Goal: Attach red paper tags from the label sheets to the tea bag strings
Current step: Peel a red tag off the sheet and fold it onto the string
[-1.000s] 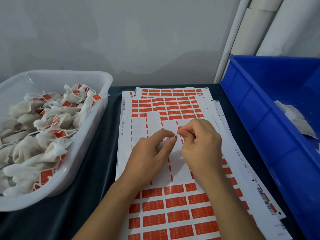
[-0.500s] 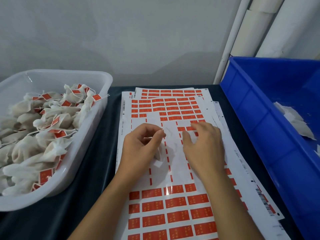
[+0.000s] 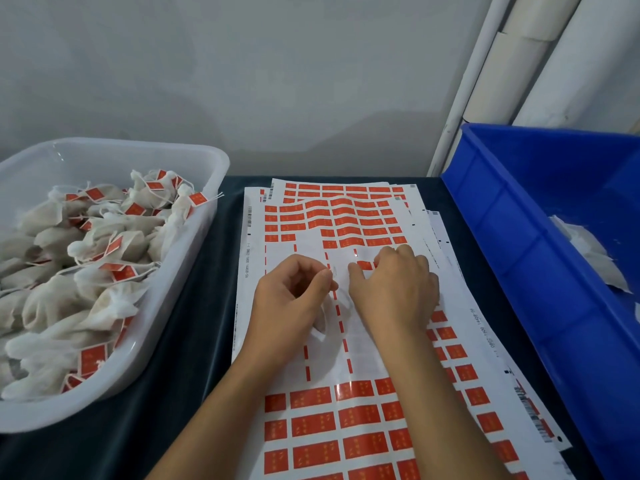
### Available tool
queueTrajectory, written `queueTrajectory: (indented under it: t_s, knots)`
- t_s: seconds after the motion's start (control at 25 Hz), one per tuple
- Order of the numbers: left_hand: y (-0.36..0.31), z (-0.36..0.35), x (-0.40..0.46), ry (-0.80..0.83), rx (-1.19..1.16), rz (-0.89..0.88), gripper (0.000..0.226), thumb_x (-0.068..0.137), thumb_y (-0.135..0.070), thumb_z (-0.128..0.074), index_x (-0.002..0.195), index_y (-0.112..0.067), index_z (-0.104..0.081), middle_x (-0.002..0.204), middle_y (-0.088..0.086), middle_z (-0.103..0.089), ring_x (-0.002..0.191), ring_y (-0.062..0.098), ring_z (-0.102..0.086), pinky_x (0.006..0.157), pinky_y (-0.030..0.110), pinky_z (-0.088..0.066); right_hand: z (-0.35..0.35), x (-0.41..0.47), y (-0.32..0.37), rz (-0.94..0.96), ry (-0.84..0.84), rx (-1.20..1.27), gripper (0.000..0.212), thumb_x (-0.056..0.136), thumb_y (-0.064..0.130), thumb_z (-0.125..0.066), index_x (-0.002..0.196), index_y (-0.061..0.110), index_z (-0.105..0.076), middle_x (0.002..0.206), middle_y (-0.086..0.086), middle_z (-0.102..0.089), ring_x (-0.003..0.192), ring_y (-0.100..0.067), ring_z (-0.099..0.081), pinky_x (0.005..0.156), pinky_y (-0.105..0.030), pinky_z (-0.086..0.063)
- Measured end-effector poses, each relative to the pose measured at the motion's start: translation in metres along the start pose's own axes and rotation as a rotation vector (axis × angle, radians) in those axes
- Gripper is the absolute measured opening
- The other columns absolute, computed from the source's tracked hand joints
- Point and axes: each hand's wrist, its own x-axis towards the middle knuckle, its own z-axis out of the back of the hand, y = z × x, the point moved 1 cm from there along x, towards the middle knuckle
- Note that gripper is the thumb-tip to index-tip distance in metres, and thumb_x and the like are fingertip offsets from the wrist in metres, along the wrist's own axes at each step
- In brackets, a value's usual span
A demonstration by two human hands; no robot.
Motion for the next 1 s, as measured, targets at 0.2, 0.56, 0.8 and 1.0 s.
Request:
queueTrajectory:
  t_s: [0.2, 0.56, 0.8, 1.0]
  knots:
    - [0.001, 0.000, 0.000, -0.003, 0.013, 0.015, 0.013, 0.101, -0.027, -0.066, 0.090, -0.033, -0.070, 0.087, -0.016, -0.077, 0.070, 0.011, -0.074, 0.060, 0.017, -0.056, -0.001, -0.002, 0.002, 0.002, -0.036, 0.040, 0.053, 0.089, 0.067, -0.058, 0.118, 0.024, -0.071, 0.118, 0.001, -0.071, 0.101, -0.021, -0.064, 0.097, -0.039, -0.050]
    - [0.000, -0.002, -0.001, 0.006, 0.029, 0.025, 0.012, 0.101, -0.028, -0.066, 0.090, -0.032, -0.070, 0.087, -0.016, -0.076, 0.069, 0.011, -0.073, 0.061, 0.018, -0.056, -0.003, 0.004, 0.000, -0.083, -0.007, 0.248, 0.045, 0.087, 0.067, -0.063, 0.102, 0.027, -0.076, 0.116, 0.002, -0.068, 0.102, -0.020, -0.057, 0.100, -0.043, -0.048]
    - [0.000, -0.002, 0.000, 0.007, 0.028, 0.043, 0.011, 0.101, -0.027, -0.066, 0.091, -0.031, -0.070, 0.087, -0.017, -0.076, 0.070, 0.011, -0.073, 0.064, 0.021, -0.056, 0.000, 0.009, -0.002, -0.114, 0.004, 0.308, 0.035, 0.091, 0.058, -0.066, 0.098, 0.025, -0.077, 0.113, 0.000, -0.070, 0.094, -0.016, -0.053, 0.099, -0.041, -0.047]
    - [-0.001, -0.001, -0.001, 0.006, 0.025, 0.047, 0.011, 0.101, -0.028, -0.066, 0.091, -0.031, -0.069, 0.087, -0.017, -0.076, 0.068, 0.011, -0.072, 0.063, 0.019, -0.055, 0.007, 0.017, -0.004, -0.140, 0.102, 0.359, 0.033, 0.091, 0.056, -0.067, 0.100, 0.027, -0.077, 0.114, 0.003, -0.072, 0.100, -0.022, -0.064, 0.101, -0.046, -0.051]
